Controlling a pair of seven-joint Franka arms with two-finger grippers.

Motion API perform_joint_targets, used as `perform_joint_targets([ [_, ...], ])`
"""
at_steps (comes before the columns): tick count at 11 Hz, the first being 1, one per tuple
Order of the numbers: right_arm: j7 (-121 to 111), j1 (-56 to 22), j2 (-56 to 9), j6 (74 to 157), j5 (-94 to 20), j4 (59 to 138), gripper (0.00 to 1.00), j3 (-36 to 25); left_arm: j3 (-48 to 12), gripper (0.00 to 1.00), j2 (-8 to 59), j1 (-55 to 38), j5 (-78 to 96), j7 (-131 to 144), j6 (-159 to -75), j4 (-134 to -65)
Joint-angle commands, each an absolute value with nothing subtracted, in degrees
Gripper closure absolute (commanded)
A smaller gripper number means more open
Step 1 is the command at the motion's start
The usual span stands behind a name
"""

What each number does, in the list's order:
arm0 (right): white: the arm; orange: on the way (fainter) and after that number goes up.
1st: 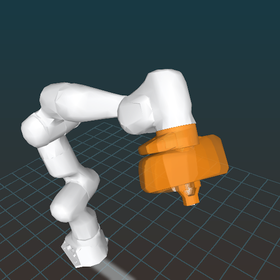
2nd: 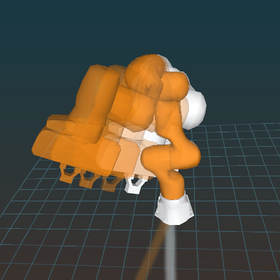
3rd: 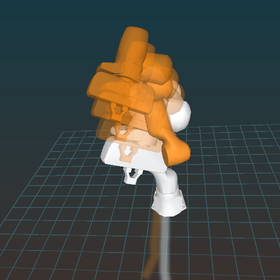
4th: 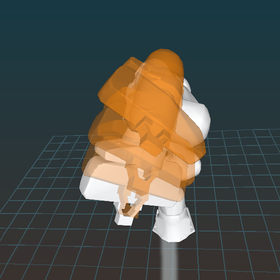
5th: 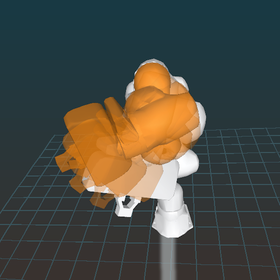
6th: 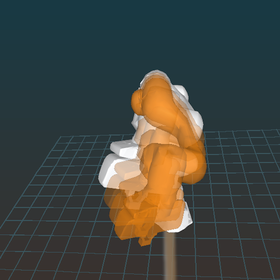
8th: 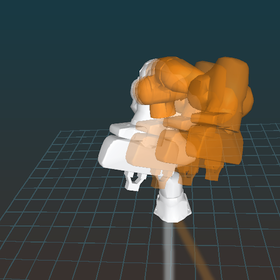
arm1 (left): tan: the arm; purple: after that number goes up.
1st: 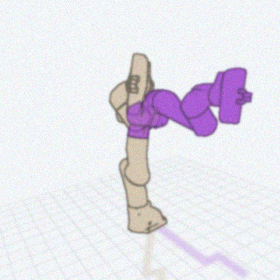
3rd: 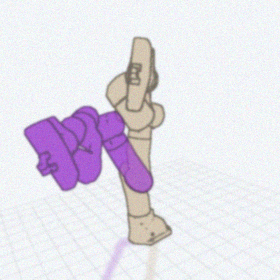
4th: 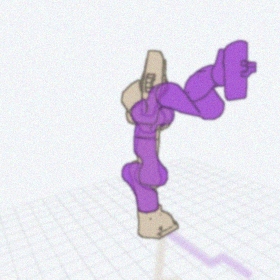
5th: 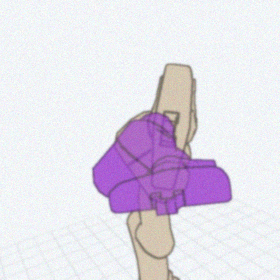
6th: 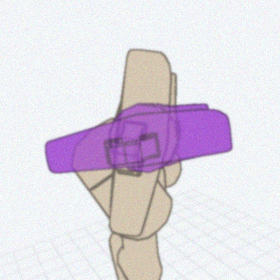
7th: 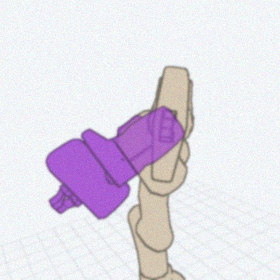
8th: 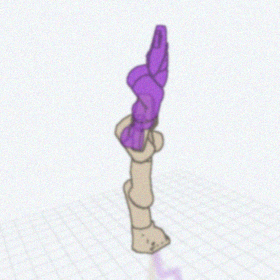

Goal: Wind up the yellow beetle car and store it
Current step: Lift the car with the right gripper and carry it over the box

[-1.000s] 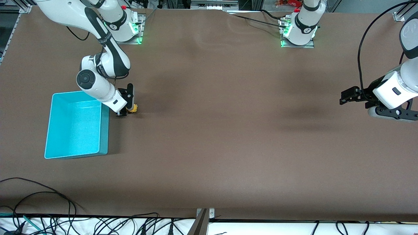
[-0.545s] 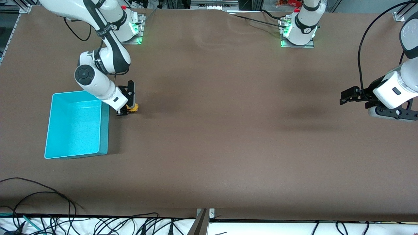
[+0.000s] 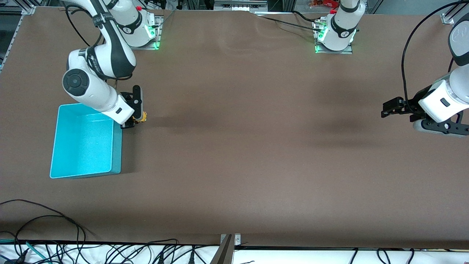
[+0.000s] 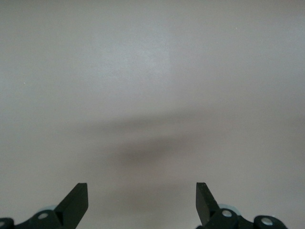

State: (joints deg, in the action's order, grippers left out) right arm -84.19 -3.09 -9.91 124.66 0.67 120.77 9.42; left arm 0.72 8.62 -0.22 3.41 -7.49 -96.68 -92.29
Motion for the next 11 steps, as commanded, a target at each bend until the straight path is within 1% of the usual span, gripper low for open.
perform_joint_targets([
  [1, -91.0, -0.3, -9.0, 116.1, 0.5, 114.6, 1.0, 9.1, 0.9, 0.0, 7.9, -0.1, 4.1, -9.1, -96.7, -92.2],
  [3, -97.9, 2.6, -11.3, 113.8, 0.5, 111.3, 1.0, 8.8, 0.9, 0.0, 7.9, -0.1, 4.0, -9.1, -96.7, -92.3],
  [5, -103.0, 3.4, -12.8, 113.6, 0.5, 109.6, 1.0, 6.3, 0.9, 0.0, 7.9, -0.1, 4.0, -9.1, -96.7, -92.2],
  [6, -105.5, 4.9, -14.2, 113.6, 0.8, 108.7, 1.0, 6.1, 0.9, 0.0, 7.9, -0.1, 4.0, -9.1, -96.7, -92.2],
  [8, -113.2, 9.2, -18.6, 113.6, 0.4, 105.3, 1.0, 5.9, 0.9, 0.0, 7.9, -0.1, 4.1, -9.1, -96.7, -92.2],
  [10, -117.8, 9.9, -22.7, 113.5, 0.4, 102.7, 1.0, 2.6, 0.9, 0.0, 7.9, -0.2, 4.1, -9.1, -96.7, -92.2],
  [11, -118.9, 10.2, -24.8, 113.6, 0.4, 102.0, 1.0, 1.9, 0.9, 0.0, 7.9, -0.1, 4.1, -9.1, -96.7, -92.2],
])
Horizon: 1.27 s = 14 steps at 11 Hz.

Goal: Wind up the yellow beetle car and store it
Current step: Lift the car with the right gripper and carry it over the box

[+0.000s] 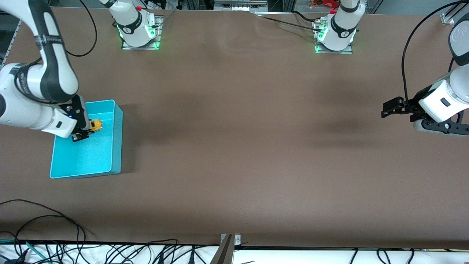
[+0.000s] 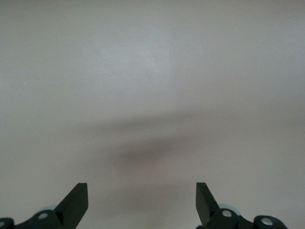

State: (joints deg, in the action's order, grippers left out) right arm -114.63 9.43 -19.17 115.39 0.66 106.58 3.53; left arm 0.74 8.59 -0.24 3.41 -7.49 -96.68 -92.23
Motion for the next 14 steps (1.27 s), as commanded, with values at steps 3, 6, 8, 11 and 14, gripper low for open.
perform_joint_targets([
  [3, -118.4, 11.6, -29.4, 113.5, 0.3, 101.8, 1.0, 1.1, 0.9, 0.0, 7.9, -0.1, 4.1, -9.0, -96.7, -92.2],
  [6, -117.8, 13.2, -32.5, 113.5, 0.4, 101.8, 1.0, 1.1, 0.9, 0.0, 7.9, -0.1, 4.1, -9.0, -96.7, -92.2],
  [8, -117.7, 14.2, -33.0, 112.7, 0.4, 102.0, 1.0, 1.1, 0.9, 0.0, 7.9, -0.1, 4.1, -9.1, -96.7, -92.2],
  [11, -117.9, 14.4, -33.0, 111.1, 0.6, 101.9, 1.0, 1.1, 0.9, 0.0, 7.9, -0.1, 4.1, -9.0, -96.7, -92.2],
  [14, -118.6, 14.5, -33.5, 111.1, 0.4, 101.9, 0.03, 0.9, 0.8, 0.0, 7.9, -0.2, 4.1, -9.0, -96.7, -92.2],
])
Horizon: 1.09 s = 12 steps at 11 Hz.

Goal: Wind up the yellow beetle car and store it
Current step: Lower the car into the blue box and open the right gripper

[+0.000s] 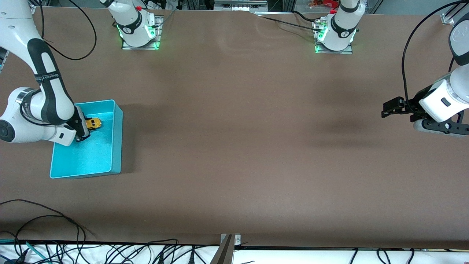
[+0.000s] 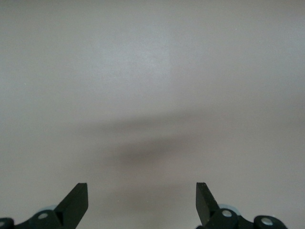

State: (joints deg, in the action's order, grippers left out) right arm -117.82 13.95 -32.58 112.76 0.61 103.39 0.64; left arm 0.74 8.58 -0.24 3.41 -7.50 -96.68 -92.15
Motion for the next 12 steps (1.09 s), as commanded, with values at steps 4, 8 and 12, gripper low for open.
perform_joint_targets([
  [4, -118.7, 14.1, -32.7, 104.1, -3.8, 100.2, 0.0, -0.9, 0.9, 0.0, 7.9, -0.2, 4.1, -9.0, -96.7, -92.2],
  [8, -113.9, 12.9, -28.4, 101.1, -3.8, 99.4, 0.0, -0.9, 0.9, 0.0, 7.9, -0.1, 4.1, -9.0, -96.7, -92.2],
  [12, -100.1, 10.2, -21.3, 101.4, -3.9, 100.9, 0.0, -0.4, 0.9, 0.0, 7.9, -0.1, 4.1, -9.1, -96.7, -92.2],
])
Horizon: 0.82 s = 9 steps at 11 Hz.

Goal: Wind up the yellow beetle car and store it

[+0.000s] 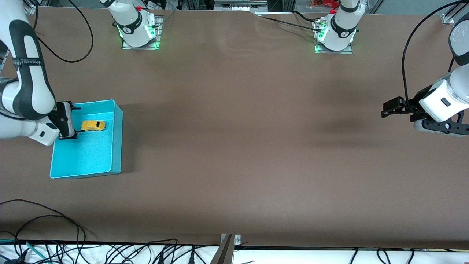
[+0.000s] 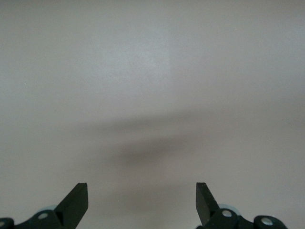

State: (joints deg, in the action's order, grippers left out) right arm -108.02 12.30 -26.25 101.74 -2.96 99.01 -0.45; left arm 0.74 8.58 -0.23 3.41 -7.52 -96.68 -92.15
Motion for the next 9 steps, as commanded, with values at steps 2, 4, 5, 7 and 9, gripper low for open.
perform_joint_targets([
  [2, -89.7, 8.5, -19.3, 102.0, -7.4, 100.6, 0.0, -0.4, 0.9, 0.0, 7.9, -0.1, 4.1, -9.1, -96.6, -92.3],
  [4, -76.9, 6.3, -16.6, 103.6, -9.2, 100.7, 0.0, -0.4, 0.9, 0.0, 7.9, -0.1, 4.1, -9.0, -96.7, -92.2],
  [5, -67.9, 5.5, -15.2, 103.1, -9.1, 100.8, 0.0, -0.4, 0.9, 0.0, 7.9, -0.1, 4.1, -9.0, -96.7, -92.2],
  [7, -53.4, 3.8, -13.9, 103.1, -9.1, 100.5, 0.0, -0.3, 0.8, 0.0, 7.8, -0.2, 4.1, -8.9, -96.5, -92.2],
  [9, -40.6, 3.5, -10.0, 104.1, -8.5, 102.8, 0.0, 2.9, 0.7, 0.0, 7.6, -0.3, 4.1, -8.8, -96.4, -92.2],
])
